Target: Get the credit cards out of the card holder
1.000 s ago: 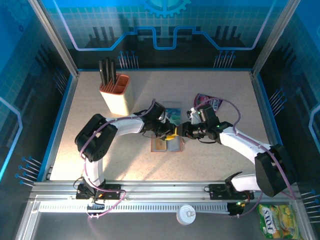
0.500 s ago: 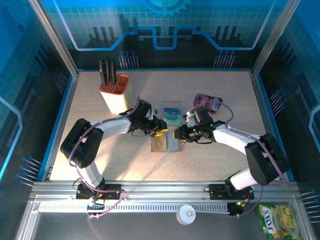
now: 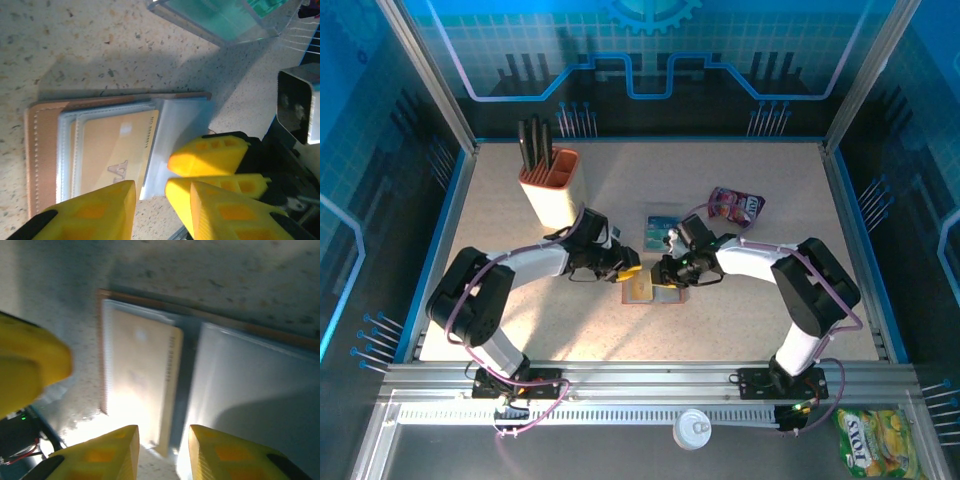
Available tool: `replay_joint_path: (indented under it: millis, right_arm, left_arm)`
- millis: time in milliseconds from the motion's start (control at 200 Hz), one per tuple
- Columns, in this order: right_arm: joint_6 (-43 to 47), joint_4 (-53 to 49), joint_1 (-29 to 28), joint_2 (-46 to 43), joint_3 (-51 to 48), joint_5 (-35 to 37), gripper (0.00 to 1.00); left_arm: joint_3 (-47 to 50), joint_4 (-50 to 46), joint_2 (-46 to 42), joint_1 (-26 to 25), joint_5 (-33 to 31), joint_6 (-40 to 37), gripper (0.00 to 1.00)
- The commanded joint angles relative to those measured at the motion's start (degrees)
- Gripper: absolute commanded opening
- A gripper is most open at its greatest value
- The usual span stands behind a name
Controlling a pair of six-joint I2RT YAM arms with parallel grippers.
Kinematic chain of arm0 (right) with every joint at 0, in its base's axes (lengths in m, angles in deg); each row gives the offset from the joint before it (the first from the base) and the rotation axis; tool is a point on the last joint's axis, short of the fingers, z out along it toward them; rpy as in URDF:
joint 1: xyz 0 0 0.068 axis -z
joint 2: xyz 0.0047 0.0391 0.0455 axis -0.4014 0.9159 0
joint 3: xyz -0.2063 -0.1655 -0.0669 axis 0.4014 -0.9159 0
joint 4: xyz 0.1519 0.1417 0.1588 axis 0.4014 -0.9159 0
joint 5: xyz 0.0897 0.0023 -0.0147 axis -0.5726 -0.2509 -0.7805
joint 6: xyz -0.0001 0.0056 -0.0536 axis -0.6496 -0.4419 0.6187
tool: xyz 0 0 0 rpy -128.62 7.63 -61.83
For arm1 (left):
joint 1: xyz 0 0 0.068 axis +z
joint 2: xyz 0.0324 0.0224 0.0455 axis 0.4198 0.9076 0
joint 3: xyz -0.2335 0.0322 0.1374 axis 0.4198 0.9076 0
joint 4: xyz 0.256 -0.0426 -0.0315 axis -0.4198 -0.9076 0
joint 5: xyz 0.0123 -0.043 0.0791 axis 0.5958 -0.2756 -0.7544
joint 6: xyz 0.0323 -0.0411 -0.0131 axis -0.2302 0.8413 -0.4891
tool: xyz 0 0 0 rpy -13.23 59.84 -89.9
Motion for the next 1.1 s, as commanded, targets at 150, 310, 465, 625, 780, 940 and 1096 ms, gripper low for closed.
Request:
replay_joint_path:
  millis: [150,310,465,625,780,940,1096]
  right_arm:
    - [1.62,-3.02,-0.34,0.49,0.2,2.77,0.33]
    - [1.62,-2.91,-0.31,-1.89,0.46,1.79,0.34]
    - [1.19,-2.23,-0.37,-3.99,0.64,0.23,0.34]
    - [1.1,-2.65,-0.83,-4.29,0.08,-1.15,0.34]
    - [0.22,-1.24,-2.03,-3.57,-2.8,-2.24,0.34]
    - [-0.82,0.61,-2.51,-0.6,-5.29,-0.55,0.34]
    - [-1.65,1.99,-2.15,0.23,-5.77,-0.82,0.33]
  left_arm:
    - [1.46,-0.45,-0.91,0.42,-0.69,-1.6,0.35]
    - [1.61,-0.53,-0.7,0.43,-0.87,-1.86,0.35]
    - [2.01,-0.78,-0.72,0.45,-1.14,-2.04,0.35]
    - [2.35,-0.95,-0.94,0.42,-1.51,-2.13,0.34]
    - [2.53,-0.79,-0.84,0.43,-1.58,-1.96,0.34]
    - [2.53,-0.79,-0.54,0.44,-1.56,-2.15,0.34]
    - [2.66,-0.98,-0.68,0.45,-1.61,-2.13,0.34]
